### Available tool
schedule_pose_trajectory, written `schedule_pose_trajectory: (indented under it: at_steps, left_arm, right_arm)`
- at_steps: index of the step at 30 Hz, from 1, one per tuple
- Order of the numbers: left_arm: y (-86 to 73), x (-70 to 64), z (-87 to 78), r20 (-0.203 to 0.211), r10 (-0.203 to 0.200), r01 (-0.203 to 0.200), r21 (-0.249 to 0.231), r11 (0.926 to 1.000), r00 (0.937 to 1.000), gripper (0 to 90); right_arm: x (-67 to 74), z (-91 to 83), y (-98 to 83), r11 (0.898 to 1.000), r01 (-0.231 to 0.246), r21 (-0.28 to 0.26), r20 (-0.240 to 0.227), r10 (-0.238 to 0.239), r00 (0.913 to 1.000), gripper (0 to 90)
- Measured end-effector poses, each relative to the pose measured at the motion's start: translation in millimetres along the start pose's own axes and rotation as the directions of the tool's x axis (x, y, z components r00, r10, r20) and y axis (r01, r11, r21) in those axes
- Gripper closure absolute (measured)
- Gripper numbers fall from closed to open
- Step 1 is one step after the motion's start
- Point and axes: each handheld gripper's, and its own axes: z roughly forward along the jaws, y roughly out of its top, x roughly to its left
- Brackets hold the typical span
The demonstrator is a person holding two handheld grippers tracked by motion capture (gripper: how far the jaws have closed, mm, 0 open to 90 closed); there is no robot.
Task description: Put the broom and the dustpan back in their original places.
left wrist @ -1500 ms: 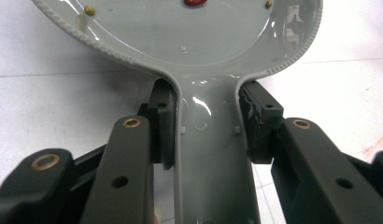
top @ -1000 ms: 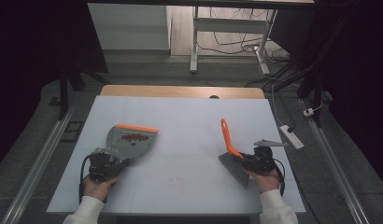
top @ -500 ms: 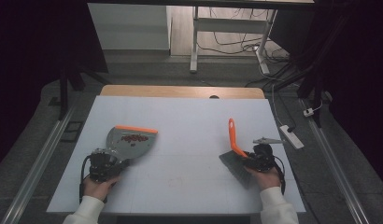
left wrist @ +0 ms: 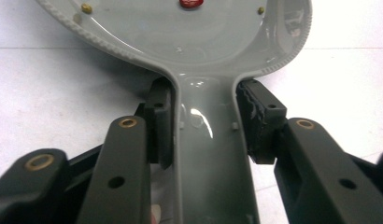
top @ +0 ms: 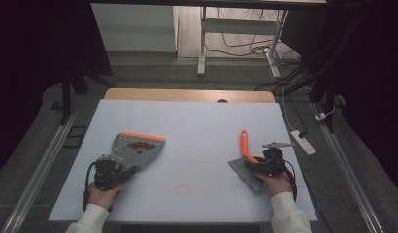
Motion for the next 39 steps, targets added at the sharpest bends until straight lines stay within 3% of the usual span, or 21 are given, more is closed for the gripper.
schedule_pose_trajectory:
  at_steps: [2,4,10,14,19,23,25,29,33,37,39]
  left_arm:
    - [0.1,-0.5,-0.2,0.004,-0.001,0.001,0.001,1.0,1.0,56.4]
    - [0.1,-0.5,-0.8,0.008,-0.001,0.001,0.001,1.0,1.0,56.0]
    - [-0.2,-1.1,-3.1,0.016,0.0,0.001,-0.004,1.0,0.9999,54.2]
    - [0.6,-3.2,-9.7,-0.022,0.001,-0.002,-0.031,0.9995,0.9998,46.2]
    - [0.4,-8.1,-21.1,-0.084,0.054,-0.06,-0.069,0.9958,0.995,38.9]
    - [-0.6,-12.7,-26.3,-0.083,0.103,-0.11,-0.088,0.99,0.9912,37.7]
    - [-0.2,-15.2,-27.4,-0.066,0.151,-0.157,-0.097,0.9829,0.9864,37.6]
    - [1.1,-20.7,-25.8,0.01,0.25,-0.248,-0.102,0.9634,0.9681,39.1]
    - [2.1,-25.2,-21.9,0.073,0.308,-0.299,-0.108,0.9481,0.9487,39.5]
    - [4.3,-28.8,-17.3,0.123,0.363,-0.353,-0.097,0.9308,0.9237,39.4]
    - [5.6,-29.8,-14.6,0.135,0.376,-0.367,-0.087,0.9262,0.9168,38.9]
  right_arm:
    - [-0.2,0.8,0.3,1.0,0.003,0.006,0.013,-0.003,0.9999,48.1]
    - [0.9,0.6,0.3,1.0,0.02,0.011,0.058,-0.021,0.9981,48.4]
    - [-1.0,-2.9,0.4,1.0,0.02,-0.013,0.059,-0.019,0.9981,48.1]
    - [0.7,-8.1,0.7,0.999,0.026,-0.048,0.058,-0.023,0.9981,47.6]
    - [8.3,-16.9,2.6,0.993,0.071,-0.098,0.046,-0.067,0.9967,47.7]
    - [13.2,-19.0,3.2,0.989,0.099,-0.111,0.025,-0.097,0.995,47.8]
    - [16.0,-19.1,3.0,0.987,0.12,-0.111,0.017,-0.118,0.9928,47.8]
    - [24.2,-17.5,1.4,0.979,0.172,-0.109,0.002,-0.173,0.9849,48.2]
    - [32.4,-16.9,-1.8,0.967,0.227,-0.113,-0.016,-0.23,0.9731,48.4]
    - [39.7,-16.9,-5.3,0.952,0.279,-0.128,-0.036,-0.285,0.9577,48.5]
    - [42.5,-16.1,-6.7,0.942,0.308,-0.135,-0.036,-0.315,0.9483,48.5]
